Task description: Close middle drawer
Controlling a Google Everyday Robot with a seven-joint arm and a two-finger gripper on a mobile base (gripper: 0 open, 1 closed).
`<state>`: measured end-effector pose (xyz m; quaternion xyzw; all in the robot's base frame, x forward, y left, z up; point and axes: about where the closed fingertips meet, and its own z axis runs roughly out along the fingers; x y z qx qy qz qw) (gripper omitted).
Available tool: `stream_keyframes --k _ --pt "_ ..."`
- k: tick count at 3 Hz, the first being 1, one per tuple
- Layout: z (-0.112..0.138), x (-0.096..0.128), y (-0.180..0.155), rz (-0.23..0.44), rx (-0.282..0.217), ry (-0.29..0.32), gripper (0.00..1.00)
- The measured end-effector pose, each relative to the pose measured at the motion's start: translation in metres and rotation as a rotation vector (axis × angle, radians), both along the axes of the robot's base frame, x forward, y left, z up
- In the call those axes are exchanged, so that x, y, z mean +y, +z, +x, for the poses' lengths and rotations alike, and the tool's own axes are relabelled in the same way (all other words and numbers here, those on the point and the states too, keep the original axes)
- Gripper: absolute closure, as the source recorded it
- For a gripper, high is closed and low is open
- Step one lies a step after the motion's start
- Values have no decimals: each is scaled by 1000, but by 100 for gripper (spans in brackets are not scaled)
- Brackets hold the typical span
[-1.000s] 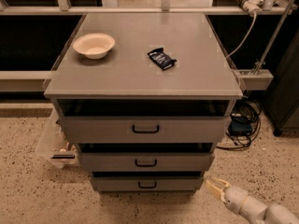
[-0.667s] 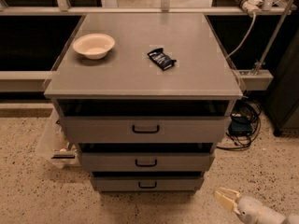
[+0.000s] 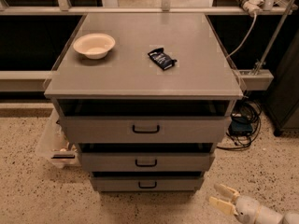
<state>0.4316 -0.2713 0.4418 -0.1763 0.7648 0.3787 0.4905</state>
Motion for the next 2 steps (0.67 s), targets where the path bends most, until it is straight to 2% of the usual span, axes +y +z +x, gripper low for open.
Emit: stream_keyframes --k 1,2 --pt "0 0 0 0 0 0 0" --pt "0 0 0 0 0 0 0"
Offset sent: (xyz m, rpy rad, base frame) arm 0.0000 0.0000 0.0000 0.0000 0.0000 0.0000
